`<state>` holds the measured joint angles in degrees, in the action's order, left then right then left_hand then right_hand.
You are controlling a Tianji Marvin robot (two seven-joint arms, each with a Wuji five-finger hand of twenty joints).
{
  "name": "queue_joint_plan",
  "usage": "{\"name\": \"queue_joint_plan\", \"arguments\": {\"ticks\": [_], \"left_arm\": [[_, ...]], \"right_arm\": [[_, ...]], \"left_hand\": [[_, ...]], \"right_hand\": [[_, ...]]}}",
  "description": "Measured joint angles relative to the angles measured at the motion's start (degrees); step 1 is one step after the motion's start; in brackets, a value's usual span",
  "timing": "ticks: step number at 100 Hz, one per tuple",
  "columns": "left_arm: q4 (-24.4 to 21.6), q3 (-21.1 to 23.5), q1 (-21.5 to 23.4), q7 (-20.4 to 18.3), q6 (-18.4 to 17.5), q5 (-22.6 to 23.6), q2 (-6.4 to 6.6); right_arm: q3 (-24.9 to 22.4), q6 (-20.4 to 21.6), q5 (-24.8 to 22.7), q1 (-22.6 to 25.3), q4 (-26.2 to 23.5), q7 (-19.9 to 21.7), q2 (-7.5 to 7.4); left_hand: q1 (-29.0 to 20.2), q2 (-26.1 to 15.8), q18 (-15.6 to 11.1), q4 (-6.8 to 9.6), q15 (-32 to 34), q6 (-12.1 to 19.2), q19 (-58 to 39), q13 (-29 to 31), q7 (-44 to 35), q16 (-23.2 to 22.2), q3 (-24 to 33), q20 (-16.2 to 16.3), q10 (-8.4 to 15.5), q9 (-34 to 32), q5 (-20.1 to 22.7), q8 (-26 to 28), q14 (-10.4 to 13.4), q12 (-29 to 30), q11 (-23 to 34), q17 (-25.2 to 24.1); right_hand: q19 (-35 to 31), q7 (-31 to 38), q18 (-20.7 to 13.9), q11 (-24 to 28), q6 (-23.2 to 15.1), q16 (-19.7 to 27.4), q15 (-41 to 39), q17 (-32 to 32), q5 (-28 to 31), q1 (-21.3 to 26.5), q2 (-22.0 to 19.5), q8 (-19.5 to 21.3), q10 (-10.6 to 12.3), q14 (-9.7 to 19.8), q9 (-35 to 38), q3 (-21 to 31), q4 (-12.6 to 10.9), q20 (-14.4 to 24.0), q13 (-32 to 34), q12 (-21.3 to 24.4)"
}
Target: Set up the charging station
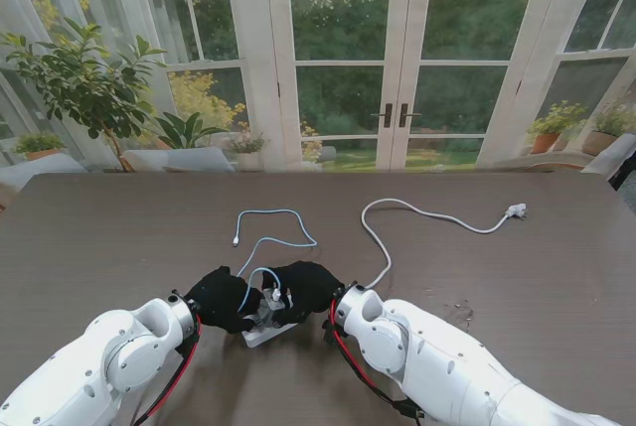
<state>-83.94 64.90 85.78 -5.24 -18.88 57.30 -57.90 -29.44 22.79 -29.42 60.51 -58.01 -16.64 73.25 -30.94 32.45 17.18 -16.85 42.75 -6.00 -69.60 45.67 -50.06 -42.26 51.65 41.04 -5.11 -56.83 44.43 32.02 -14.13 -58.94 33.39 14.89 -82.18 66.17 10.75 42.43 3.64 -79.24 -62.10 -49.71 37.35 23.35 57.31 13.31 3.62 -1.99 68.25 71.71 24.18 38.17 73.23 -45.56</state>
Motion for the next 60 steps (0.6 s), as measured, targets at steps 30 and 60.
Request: {"name": "queue_joint_plan", "arguments": {"ticks": [30,60], "left_arm": [[0.0,0.1,0.0,0.1,-0.1,0.1,0.0],[0.3,0.1,0.3,-0.1,-0.4,0.4,0.06]], "right_arm": [[-0.7,-1.9,-0.9,1.0,-2.6,0.6,-0.83],[-0.4,-4.4,-3.1,1.0,-3.5,-0.3,-1.06]], "left_hand": [[0.0,-0.1,0.0,0.0,0.0,-0.1,0.0,-0.1,0.8,0.0,0.0,0.0,-0.1,0.5,0.0,0.7,0.0,2.8,0.1,-0.1],[5.7,-3.1,-0.2,5.25,0.0,-1.0,0.0,-1.4,10.2,0.0,4.6,0.0,-0.7,2.8,0.0,0.8,0.0,5.9,-0.1,-0.7]], "right_hand": [[0.0,0.0,-0.3,0.0,0.0,0.0,-0.2,-0.6,0.0,0.0,0.0,0.0,0.0,0.0,0.0,0.0,0.0,-0.1,0.0,0.0],[0.0,0.0,-0.3,0.0,0.0,0.0,-1.0,-1.1,0.0,0.0,0.0,0.0,0.0,0.1,0.0,0.0,0.0,-0.3,0.0,0.0]]}}
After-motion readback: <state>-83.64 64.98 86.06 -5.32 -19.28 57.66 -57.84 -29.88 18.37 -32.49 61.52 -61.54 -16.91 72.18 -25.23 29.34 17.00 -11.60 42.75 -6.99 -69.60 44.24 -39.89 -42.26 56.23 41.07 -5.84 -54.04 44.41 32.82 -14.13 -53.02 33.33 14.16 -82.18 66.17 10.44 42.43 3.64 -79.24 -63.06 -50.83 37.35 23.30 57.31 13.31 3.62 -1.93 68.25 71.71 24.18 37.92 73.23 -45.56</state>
